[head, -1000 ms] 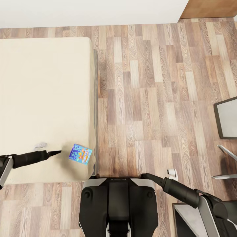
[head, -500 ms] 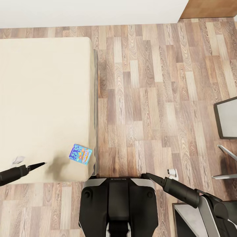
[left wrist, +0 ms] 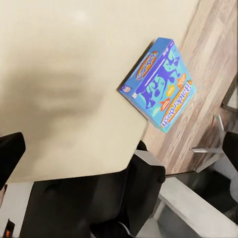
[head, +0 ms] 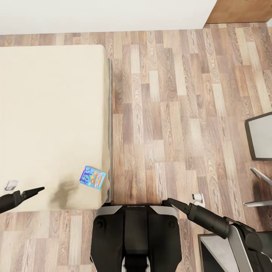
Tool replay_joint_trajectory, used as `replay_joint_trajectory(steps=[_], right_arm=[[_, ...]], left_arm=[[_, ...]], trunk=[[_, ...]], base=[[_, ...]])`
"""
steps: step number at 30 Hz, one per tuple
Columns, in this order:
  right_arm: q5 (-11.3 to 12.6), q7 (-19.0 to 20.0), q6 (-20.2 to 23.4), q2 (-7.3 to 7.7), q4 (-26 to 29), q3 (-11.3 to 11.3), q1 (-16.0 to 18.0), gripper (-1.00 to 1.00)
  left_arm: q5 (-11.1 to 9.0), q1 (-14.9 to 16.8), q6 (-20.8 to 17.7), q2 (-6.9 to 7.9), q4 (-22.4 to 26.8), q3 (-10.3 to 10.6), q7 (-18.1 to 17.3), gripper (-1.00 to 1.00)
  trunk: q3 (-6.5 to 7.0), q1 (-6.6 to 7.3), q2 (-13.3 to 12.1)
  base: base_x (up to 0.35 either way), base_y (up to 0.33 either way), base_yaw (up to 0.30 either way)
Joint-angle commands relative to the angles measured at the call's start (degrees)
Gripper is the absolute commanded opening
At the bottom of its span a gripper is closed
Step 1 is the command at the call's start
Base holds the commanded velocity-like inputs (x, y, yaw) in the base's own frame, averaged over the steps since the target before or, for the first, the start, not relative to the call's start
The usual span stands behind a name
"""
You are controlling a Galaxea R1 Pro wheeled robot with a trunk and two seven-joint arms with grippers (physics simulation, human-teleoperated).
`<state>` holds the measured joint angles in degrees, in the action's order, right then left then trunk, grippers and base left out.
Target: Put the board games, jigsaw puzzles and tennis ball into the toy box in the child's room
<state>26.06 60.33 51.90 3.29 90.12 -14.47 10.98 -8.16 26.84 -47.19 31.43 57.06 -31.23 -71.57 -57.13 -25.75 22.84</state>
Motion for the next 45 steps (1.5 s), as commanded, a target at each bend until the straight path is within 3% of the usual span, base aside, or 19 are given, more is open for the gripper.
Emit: replay_joint_trajectory(steps=[1, 45], right_arm=[[0.02, 0.11, 0.25, -0.01, 0.02, -0.03, 0.01, 1.00], [-0.18, 0.23, 0.05, -0.04, -0.03, -0.05, 0.00, 1.00]], left_arm=[[-0.13, -0.03, -1.02, -0.08, 0.25, 0.21, -0.12, 1.00], [-0.19, -0.12, -2.11, -0.16, 0.78, 0.73, -0.48, 1.00]], trunk=[[0.04, -0.04, 0.08], [4.06, -0.04, 0.08]], base=[[0.000, 0.000, 0.000], [0.000, 0.000, 0.000]])
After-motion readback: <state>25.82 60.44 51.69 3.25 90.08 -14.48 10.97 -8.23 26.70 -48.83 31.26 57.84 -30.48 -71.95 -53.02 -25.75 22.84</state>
